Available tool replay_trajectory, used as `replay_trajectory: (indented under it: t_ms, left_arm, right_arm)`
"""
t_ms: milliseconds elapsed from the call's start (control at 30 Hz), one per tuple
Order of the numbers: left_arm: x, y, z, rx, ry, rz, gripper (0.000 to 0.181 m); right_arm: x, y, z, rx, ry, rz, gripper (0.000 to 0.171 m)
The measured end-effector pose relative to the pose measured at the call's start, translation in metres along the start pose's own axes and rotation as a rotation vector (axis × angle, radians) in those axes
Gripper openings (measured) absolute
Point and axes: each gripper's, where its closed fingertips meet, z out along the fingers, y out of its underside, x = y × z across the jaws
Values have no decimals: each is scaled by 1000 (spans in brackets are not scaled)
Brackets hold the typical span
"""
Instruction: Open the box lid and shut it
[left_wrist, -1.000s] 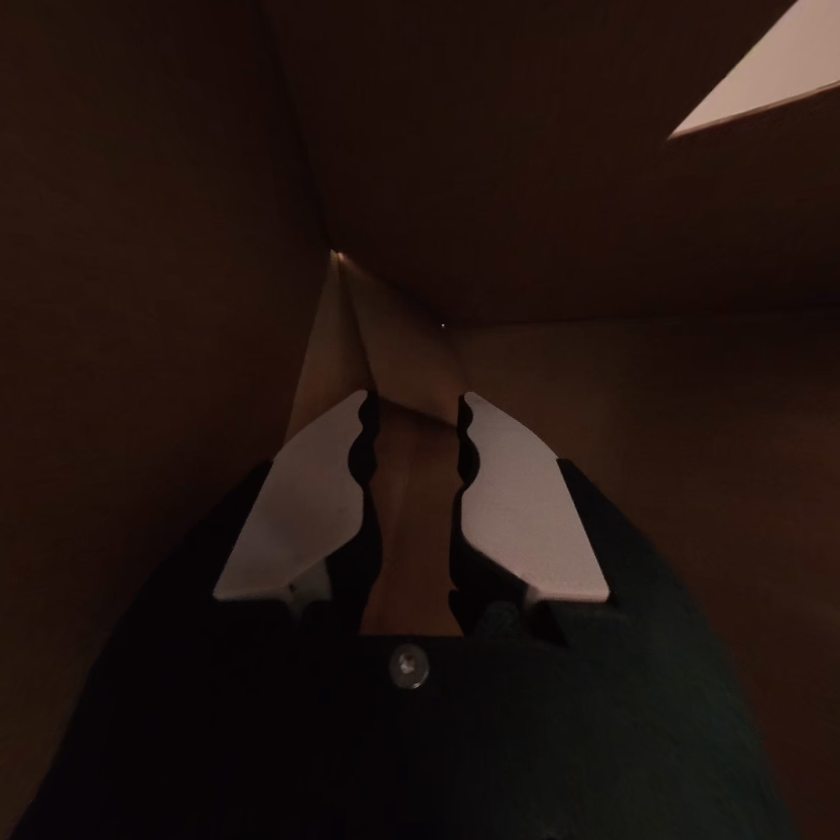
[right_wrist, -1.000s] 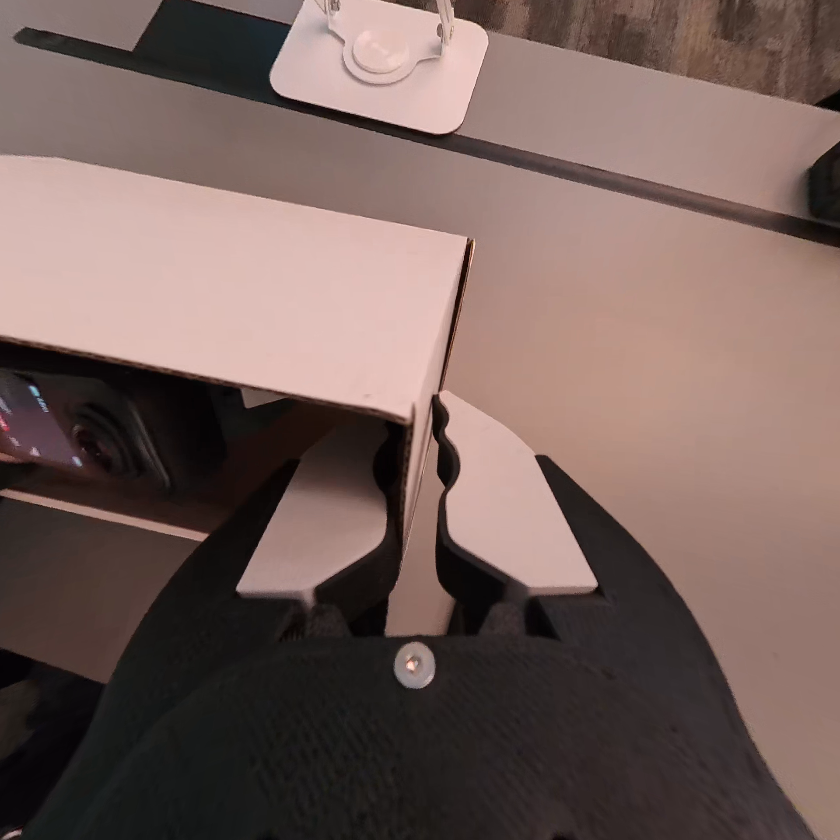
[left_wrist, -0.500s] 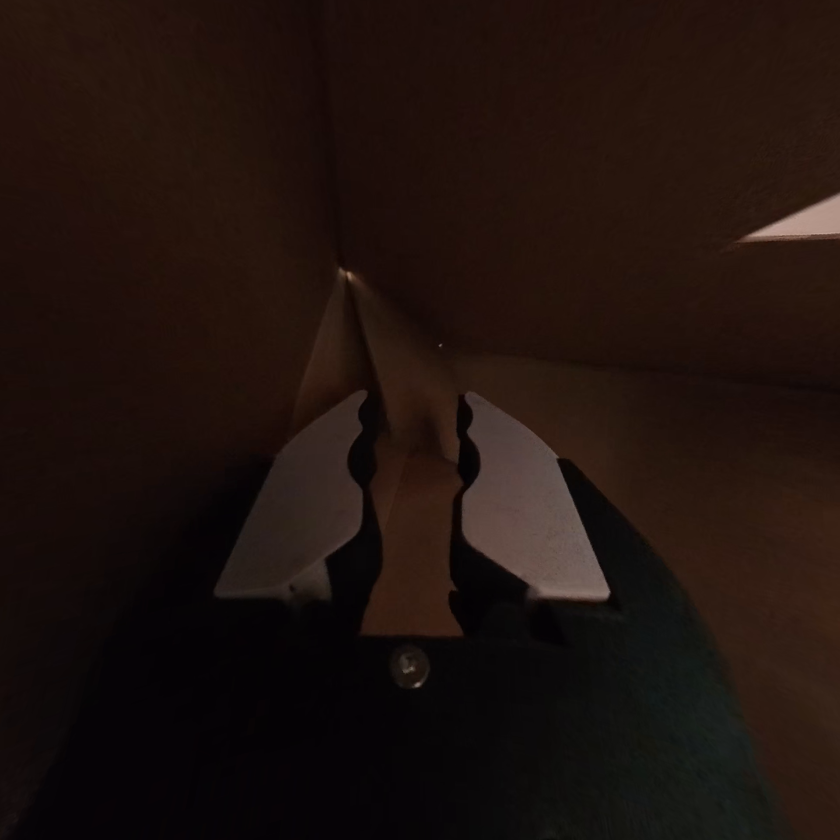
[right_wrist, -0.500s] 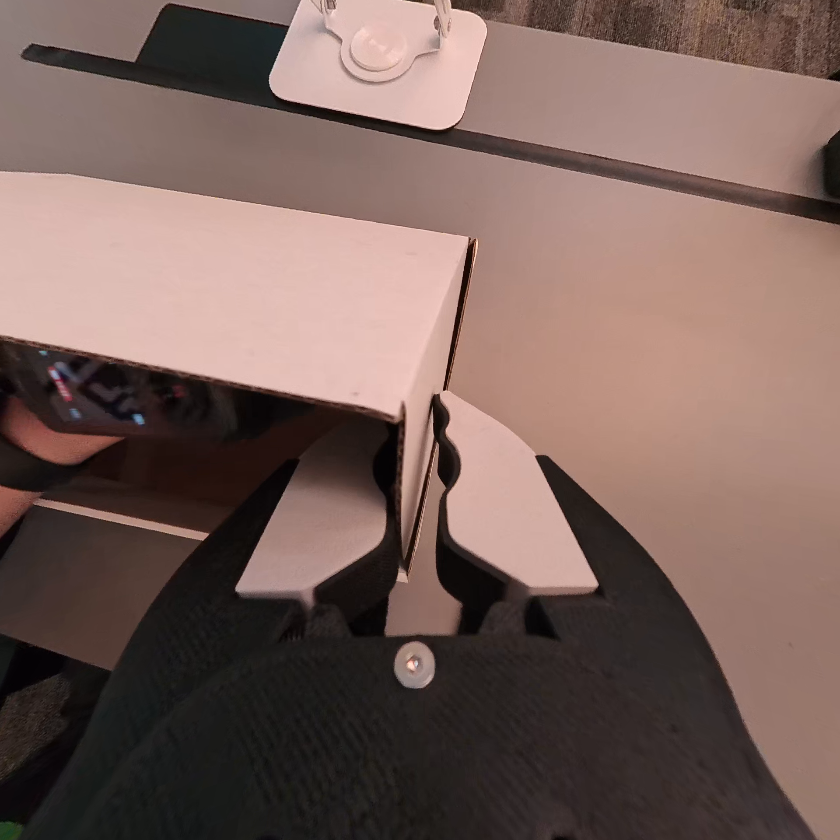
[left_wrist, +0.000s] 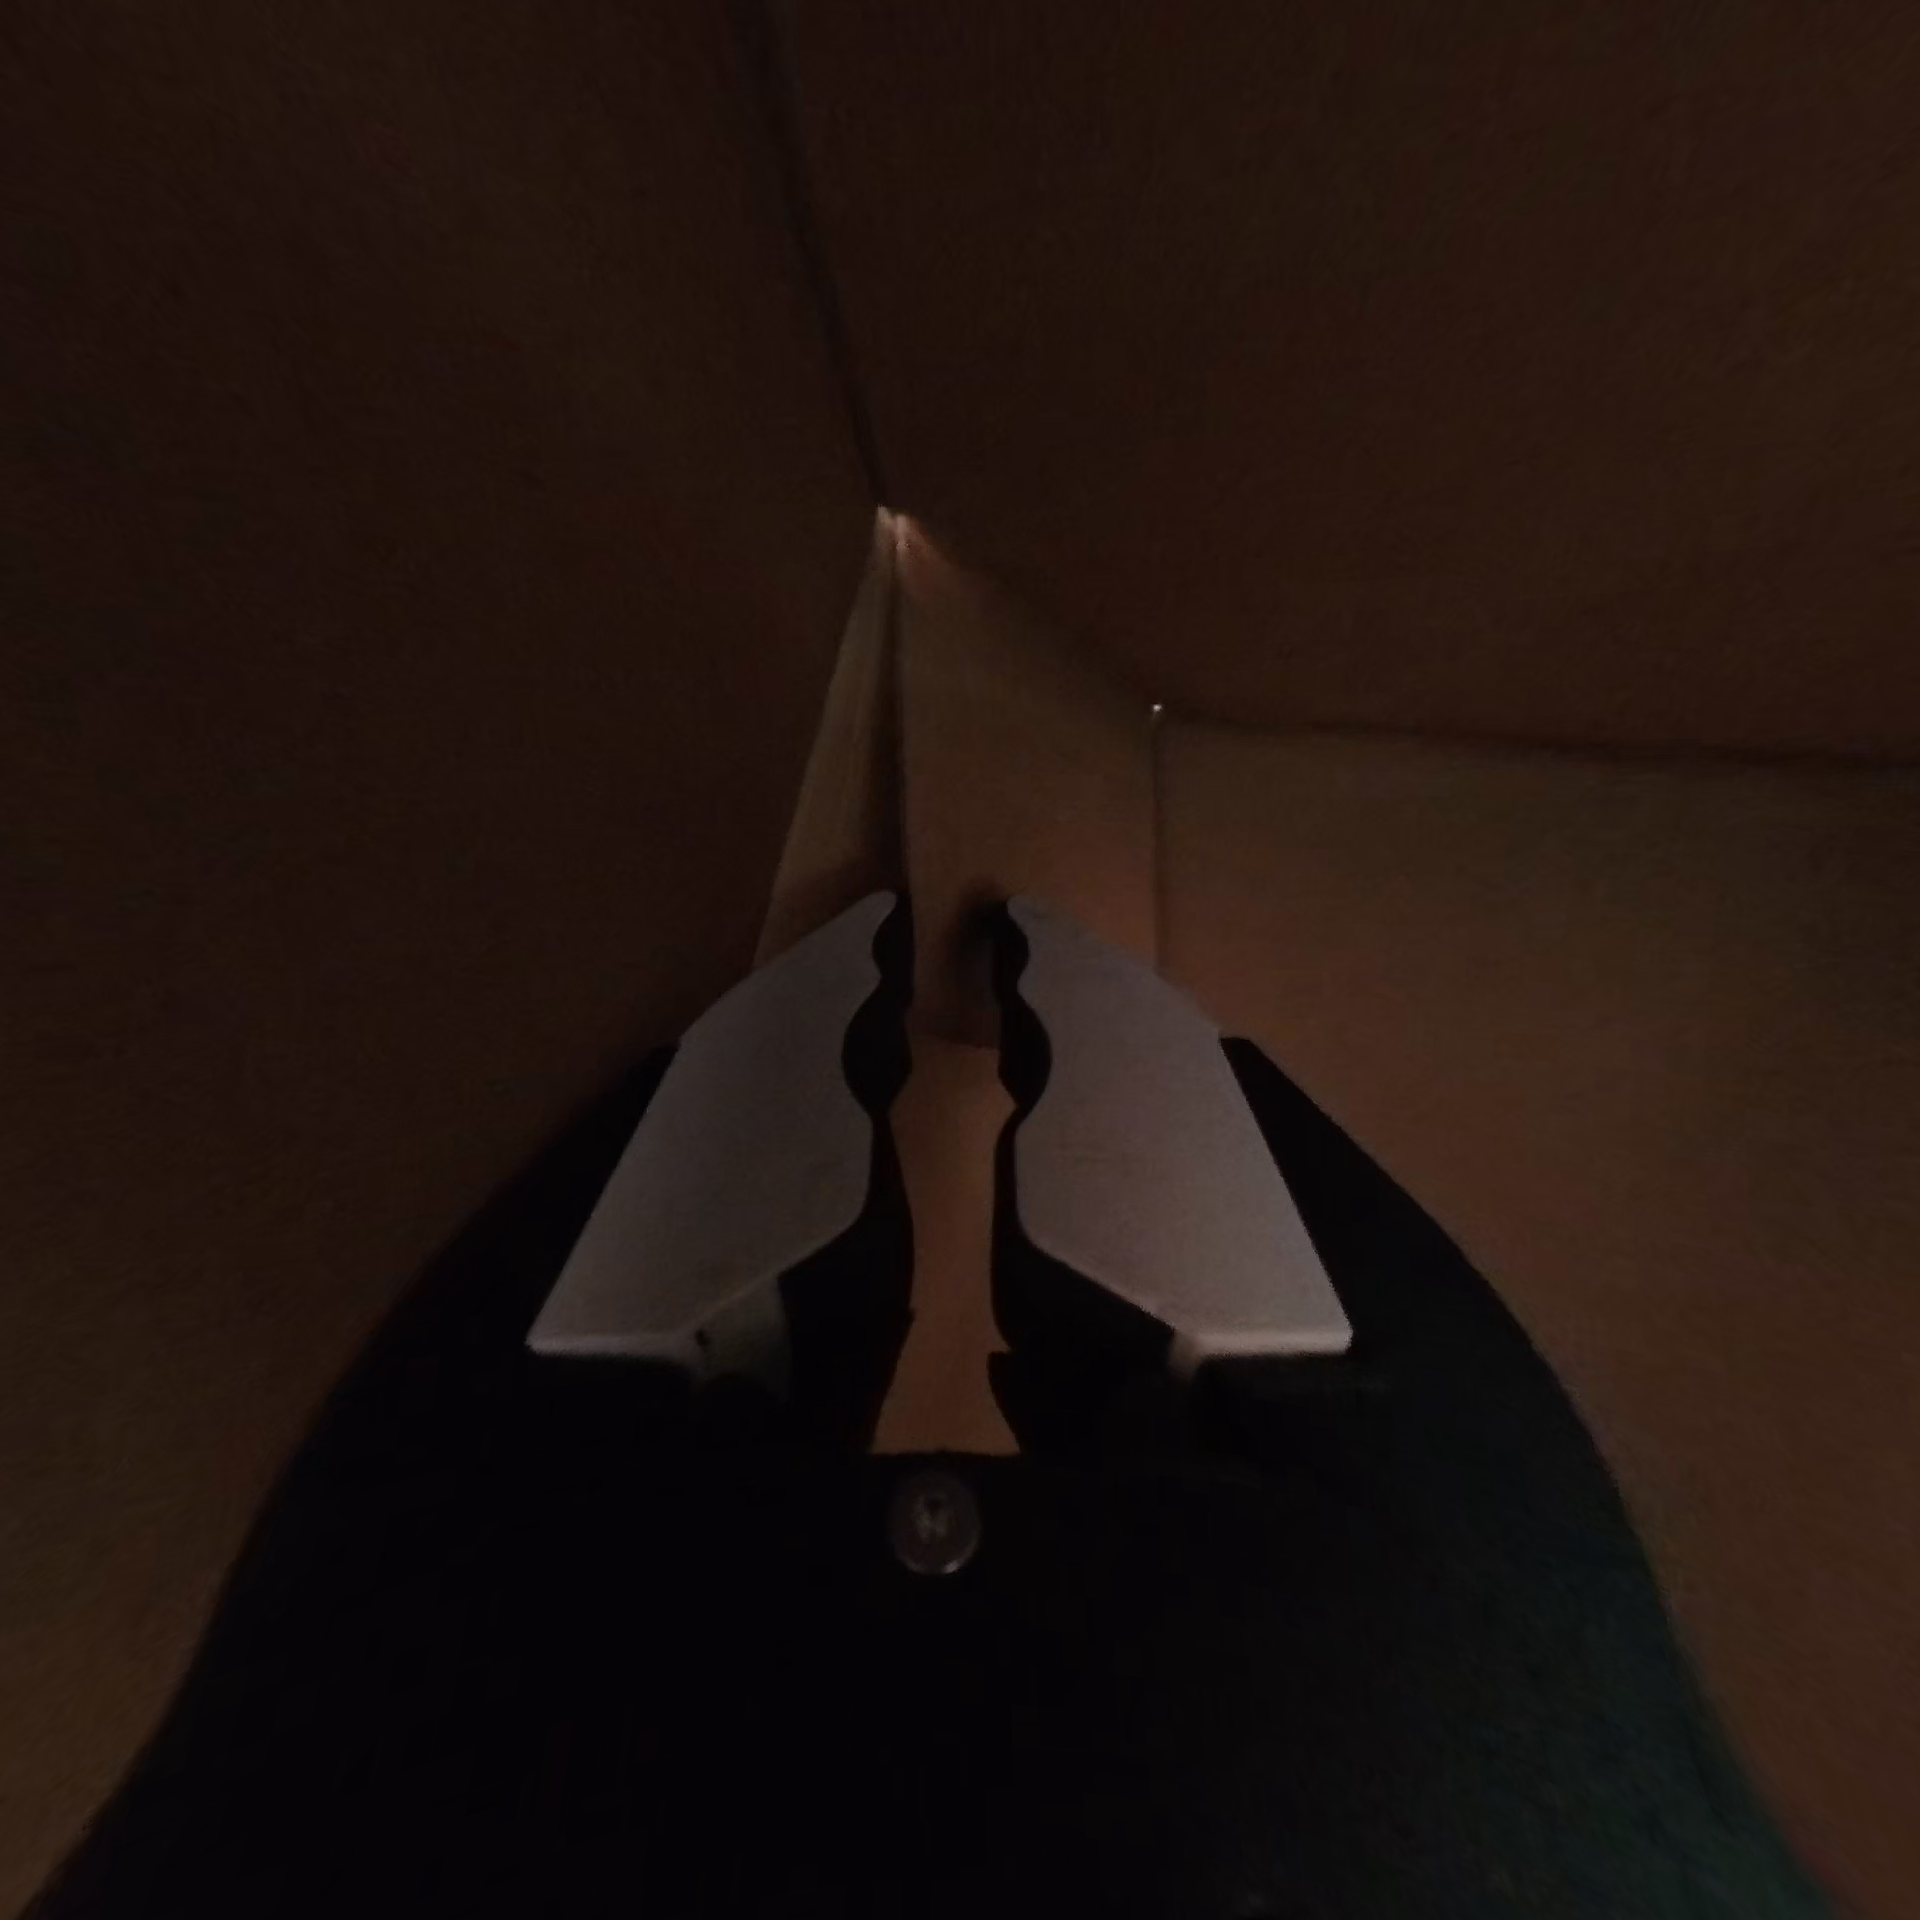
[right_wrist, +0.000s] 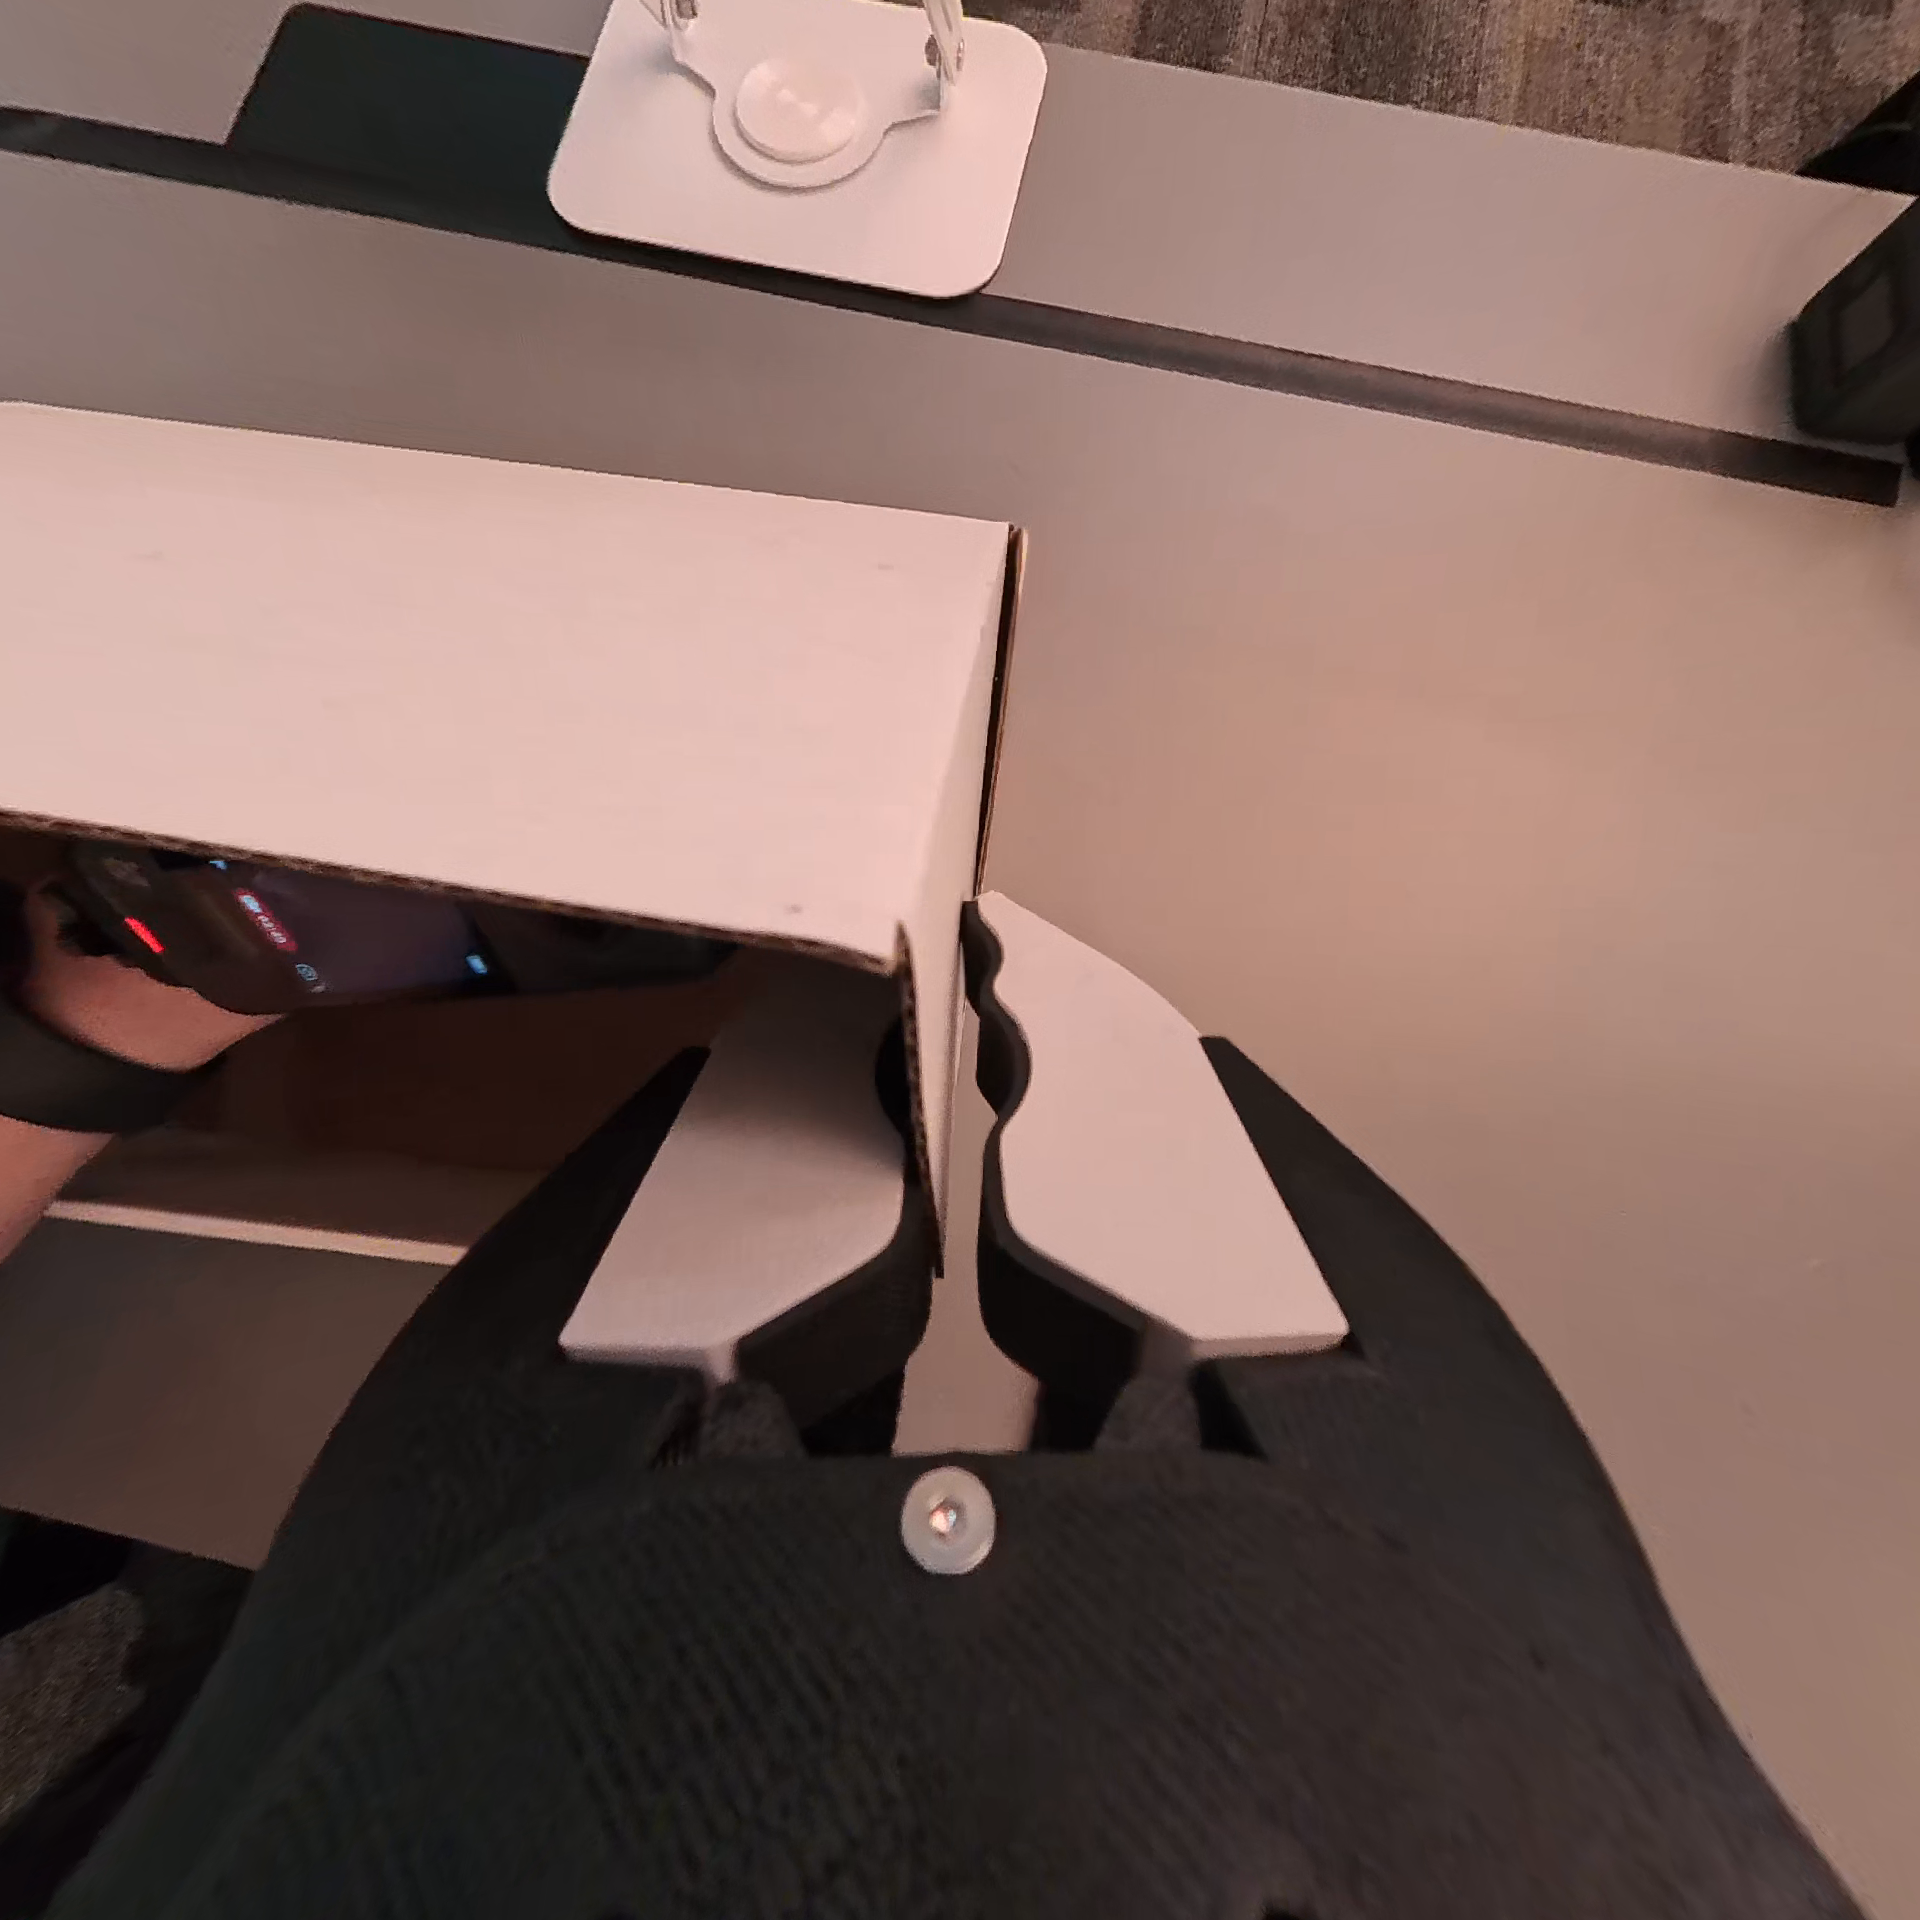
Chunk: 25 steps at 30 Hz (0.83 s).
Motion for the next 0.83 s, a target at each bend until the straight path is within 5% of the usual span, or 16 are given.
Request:
replay_trajectory:
  t_ms: [433,600,833]
  left_arm:
    - [12,-2,-19,36,128,-13,25]
    - [11,-16,-79,139,106,-56,32]
    - [38,-26,-215,354,142,-373,35]
  right_arm:
    - [-3,0,6,-17,-3,104,3]
    - [1,9,13,-58,26,109,3]
    - [0,22,20,-76,3,133,7]
